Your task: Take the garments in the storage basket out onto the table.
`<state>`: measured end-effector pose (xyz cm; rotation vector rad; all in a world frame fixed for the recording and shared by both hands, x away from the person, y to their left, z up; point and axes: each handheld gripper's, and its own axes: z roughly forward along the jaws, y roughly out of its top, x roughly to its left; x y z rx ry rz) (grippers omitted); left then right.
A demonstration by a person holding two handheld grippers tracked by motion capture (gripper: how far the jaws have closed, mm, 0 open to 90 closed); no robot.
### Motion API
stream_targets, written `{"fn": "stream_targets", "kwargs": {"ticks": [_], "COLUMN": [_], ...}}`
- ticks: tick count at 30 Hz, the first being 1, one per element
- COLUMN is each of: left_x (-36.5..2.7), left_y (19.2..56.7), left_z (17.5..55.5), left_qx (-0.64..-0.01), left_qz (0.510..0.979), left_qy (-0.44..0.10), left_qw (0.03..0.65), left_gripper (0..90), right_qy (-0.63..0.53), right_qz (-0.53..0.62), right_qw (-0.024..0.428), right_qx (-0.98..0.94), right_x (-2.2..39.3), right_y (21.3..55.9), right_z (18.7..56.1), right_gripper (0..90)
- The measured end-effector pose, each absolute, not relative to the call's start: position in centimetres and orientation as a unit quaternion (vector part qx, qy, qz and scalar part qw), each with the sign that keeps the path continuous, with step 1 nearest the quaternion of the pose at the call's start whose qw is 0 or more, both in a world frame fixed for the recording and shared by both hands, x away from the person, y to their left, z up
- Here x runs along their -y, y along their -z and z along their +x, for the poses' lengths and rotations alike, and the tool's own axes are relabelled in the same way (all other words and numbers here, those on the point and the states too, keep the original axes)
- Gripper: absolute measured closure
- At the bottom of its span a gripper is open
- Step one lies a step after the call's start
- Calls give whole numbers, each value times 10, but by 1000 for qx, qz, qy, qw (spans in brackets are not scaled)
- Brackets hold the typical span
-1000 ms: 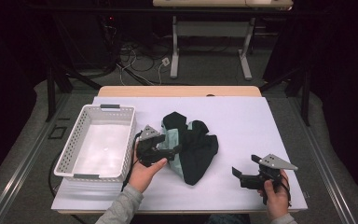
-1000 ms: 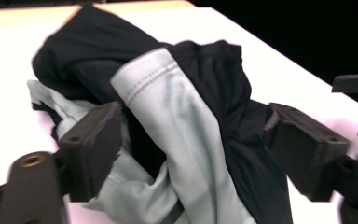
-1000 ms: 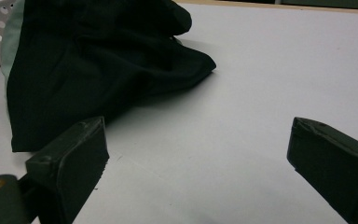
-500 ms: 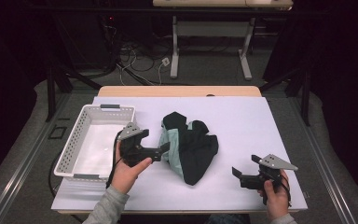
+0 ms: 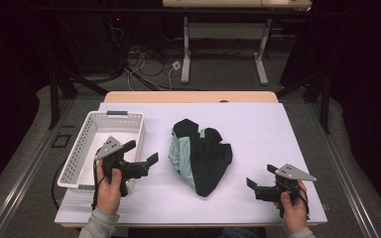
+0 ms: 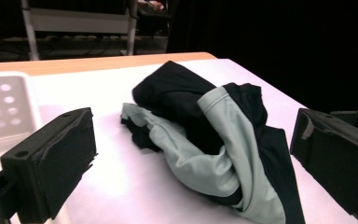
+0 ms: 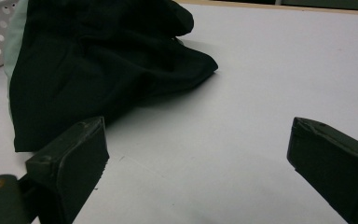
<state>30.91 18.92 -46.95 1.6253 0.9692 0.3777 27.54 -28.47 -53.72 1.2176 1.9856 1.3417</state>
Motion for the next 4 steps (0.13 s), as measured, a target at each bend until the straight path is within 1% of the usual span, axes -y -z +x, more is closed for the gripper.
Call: {"fn": "stream_targets", "kwargs": {"ticks": [4], "left_x": [-192], "left_y": [472], "left_z": [306], "left_qx": [-414], "left_qz": [698], "left_qy": [-162], "left_qw": [561], "left_gripper": [2], "right_qy": [-489], "right_qz": [441], "right_qw": [224], "right_qx": [-719], "right_x": [285], "right_y": [537], "right_z": [275], "right_gripper": [47]}}
